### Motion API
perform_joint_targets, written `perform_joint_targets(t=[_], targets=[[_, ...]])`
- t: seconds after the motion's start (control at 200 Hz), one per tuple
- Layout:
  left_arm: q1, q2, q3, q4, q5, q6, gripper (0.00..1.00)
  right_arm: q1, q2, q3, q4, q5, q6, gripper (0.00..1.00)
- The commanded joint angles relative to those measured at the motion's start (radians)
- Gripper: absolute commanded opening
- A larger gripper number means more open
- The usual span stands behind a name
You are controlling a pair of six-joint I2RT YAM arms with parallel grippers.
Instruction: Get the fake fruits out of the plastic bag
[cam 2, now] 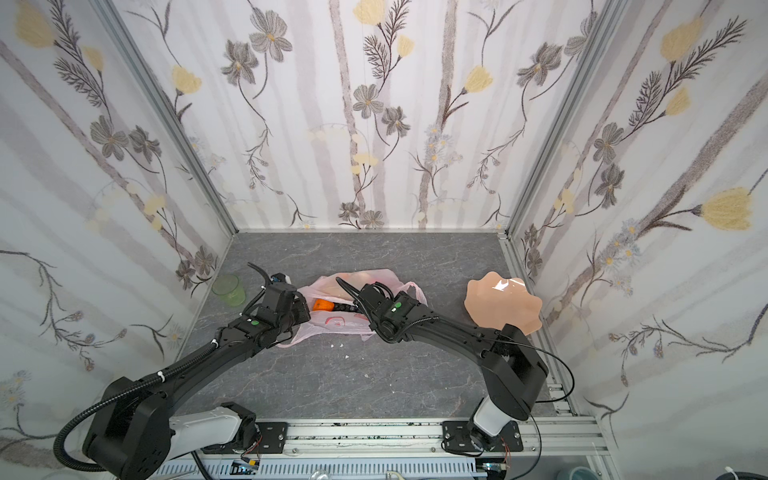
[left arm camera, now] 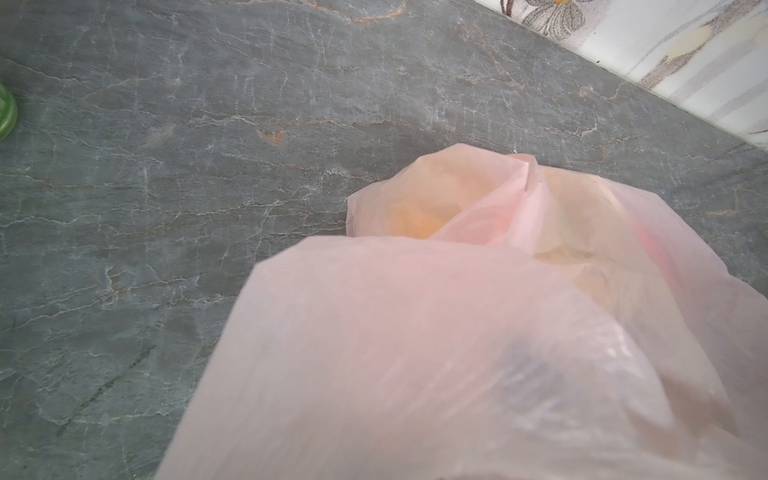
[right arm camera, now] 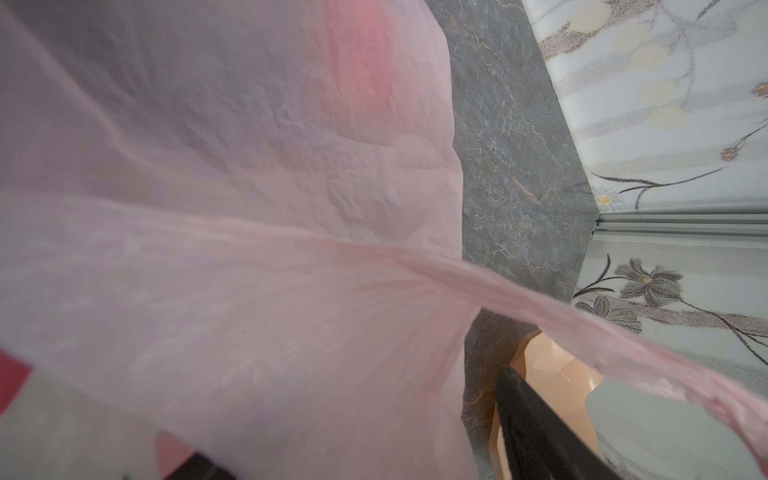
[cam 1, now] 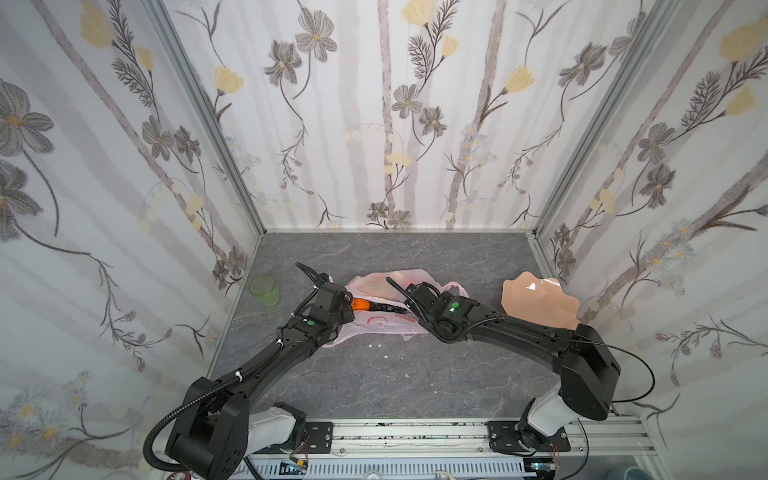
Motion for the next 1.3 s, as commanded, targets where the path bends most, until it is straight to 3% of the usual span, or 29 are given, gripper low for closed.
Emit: perform_joint_targets(t=[0.0, 0.14, 0.225, 0.36, 0.44, 0.54, 0.704, 0.834, 1.044, 1.169, 1.299], targets=[[0.001, -0.007, -0.005, 0.019, -0.003, -0.007, 0.06, -0.002, 0.018, 0.025, 0.11, 0.052, 0.012, 0.66], [0.002, -0.008, -0.015, 0.02, -0.007, -0.007, 0.05, -0.037, -0.003, 0.038, 0.199, -0.028, 0.066, 0.42], [0.001, -0.014, -0.018, 0.022, -0.007, -0.011, 0.06, -0.131, -0.041, 0.059, 0.212, -0.207, 0.166, 0.25], [0.001, -0.021, -0.018, 0.027, 0.0, -0.005, 0.06, -0.211, -0.14, 0.0, 0.311, -0.449, 0.259, 0.1], [0.002, -0.023, -0.013, 0.03, 0.008, 0.0, 0.06, -0.237, -0.198, -0.036, 0.347, -0.522, 0.303, 0.0], [-0.004, -0.027, -0.006, 0.036, 0.029, 0.014, 0.06, -0.27, -0.287, -0.094, 0.375, -0.57, 0.363, 0.0], [-0.049, -0.052, 0.035, 0.038, 0.044, 0.051, 0.05, -0.316, -0.471, -0.175, 0.402, -0.76, 0.434, 0.0], [-0.097, -0.07, 0.081, 0.038, 0.019, 0.087, 0.06, -0.323, -0.558, -0.207, 0.394, -0.782, 0.457, 0.0], [-0.08, 0.095, 0.161, 0.029, -0.01, 0.11, 0.08, -0.424, -0.508, -0.328, 0.444, -0.731, 0.511, 0.0], [-0.017, 0.216, 0.186, 0.004, 0.047, 0.088, 0.08, -0.481, -0.422, -0.388, 0.489, -0.734, 0.547, 0.0], [-0.028, 0.257, 0.221, -0.05, 0.046, 0.108, 0.18, -0.481, -0.37, -0.406, 0.529, -0.788, 0.56, 0.0]])
